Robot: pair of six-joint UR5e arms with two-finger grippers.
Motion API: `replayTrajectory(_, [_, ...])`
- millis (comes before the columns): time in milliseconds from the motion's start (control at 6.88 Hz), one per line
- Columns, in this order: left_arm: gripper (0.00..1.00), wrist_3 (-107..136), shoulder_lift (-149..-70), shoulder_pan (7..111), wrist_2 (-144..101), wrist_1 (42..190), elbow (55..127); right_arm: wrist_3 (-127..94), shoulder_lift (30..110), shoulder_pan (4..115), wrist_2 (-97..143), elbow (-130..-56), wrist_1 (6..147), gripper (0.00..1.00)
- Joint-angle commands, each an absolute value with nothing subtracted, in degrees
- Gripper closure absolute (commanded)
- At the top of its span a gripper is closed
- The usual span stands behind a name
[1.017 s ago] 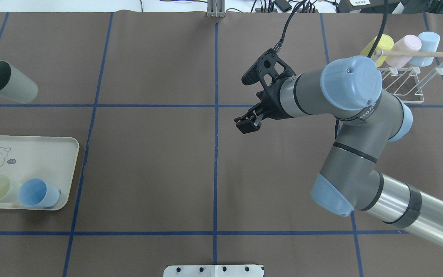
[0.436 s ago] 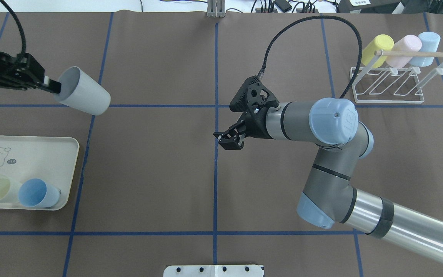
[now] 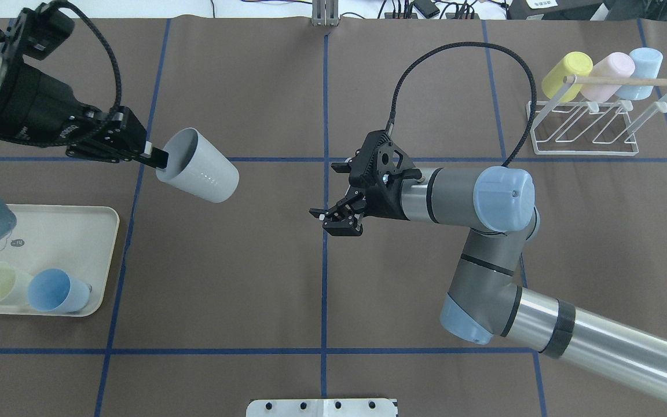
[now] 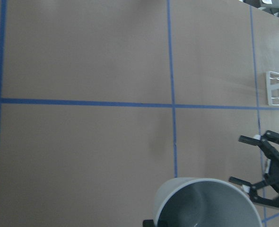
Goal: Transfer IKEA cup to right arm and place on rack
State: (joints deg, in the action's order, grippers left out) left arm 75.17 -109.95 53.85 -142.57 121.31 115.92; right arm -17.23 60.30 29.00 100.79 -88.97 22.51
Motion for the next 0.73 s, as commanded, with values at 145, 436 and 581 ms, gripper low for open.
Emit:
replayTrajectory(145, [1.00,78.55,-112.85,51.24,-142.56,133.18,109.28,-14.15,60.21,28.56,100.90,-90.08,20.57,0.00])
replayTrajectory(436, [1.00,81.90,-112.85,51.24,-142.56,142.77,105.22,-14.24,60.03,27.26,100.55,-90.79,18.04,0.01])
replayTrajectory(581, [1.00,85.31,-112.85,51.24,-142.04,146.82,104.07,-14.24,60.73,26.81,100.55,-90.62,15.41,0.01])
